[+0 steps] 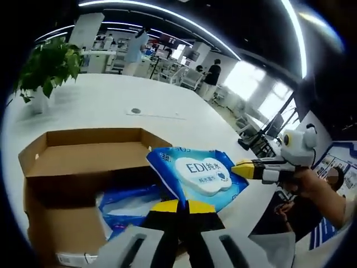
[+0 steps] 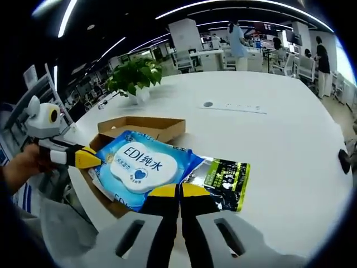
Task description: Operate the shoe box by opening the lid, removing the specified soft item, and placing it in the target area until the item is outside and the box remains undamaged.
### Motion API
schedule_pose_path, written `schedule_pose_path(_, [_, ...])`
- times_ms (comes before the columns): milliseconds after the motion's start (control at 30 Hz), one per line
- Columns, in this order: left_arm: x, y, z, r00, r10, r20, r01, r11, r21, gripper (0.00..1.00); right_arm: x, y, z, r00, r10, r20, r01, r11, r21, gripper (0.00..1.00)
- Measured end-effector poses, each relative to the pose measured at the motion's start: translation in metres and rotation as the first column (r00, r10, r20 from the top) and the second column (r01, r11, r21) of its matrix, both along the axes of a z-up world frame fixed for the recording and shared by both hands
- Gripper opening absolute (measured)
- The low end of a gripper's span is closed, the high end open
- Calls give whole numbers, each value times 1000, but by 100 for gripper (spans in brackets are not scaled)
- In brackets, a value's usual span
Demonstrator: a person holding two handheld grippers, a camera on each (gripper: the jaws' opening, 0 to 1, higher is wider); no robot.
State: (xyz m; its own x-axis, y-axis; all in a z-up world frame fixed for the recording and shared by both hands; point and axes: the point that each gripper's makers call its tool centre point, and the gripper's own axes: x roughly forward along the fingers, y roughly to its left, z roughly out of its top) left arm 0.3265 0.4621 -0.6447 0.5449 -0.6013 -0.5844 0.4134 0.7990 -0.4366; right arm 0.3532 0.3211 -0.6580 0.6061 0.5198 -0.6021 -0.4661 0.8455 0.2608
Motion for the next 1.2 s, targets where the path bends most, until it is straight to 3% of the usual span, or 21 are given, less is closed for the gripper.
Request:
schedule_pose_path(433, [5, -37, -5, 998, -66, -1, 66, 998, 3, 1, 2, -35, -1, 999, -35, -1, 35, 999, -27, 0])
schedule_pose_path(767, [19, -57, -17, 995, -94, -19, 94, 995, 16, 1, 17, -54, -11, 997, -79, -19, 78, 996, -35, 0])
schedule_pose_path(1200, [47, -76, -39, 989, -141, -33, 144, 982, 122, 1, 47, -68, -42, 993, -107, -53, 104, 993, -53, 0])
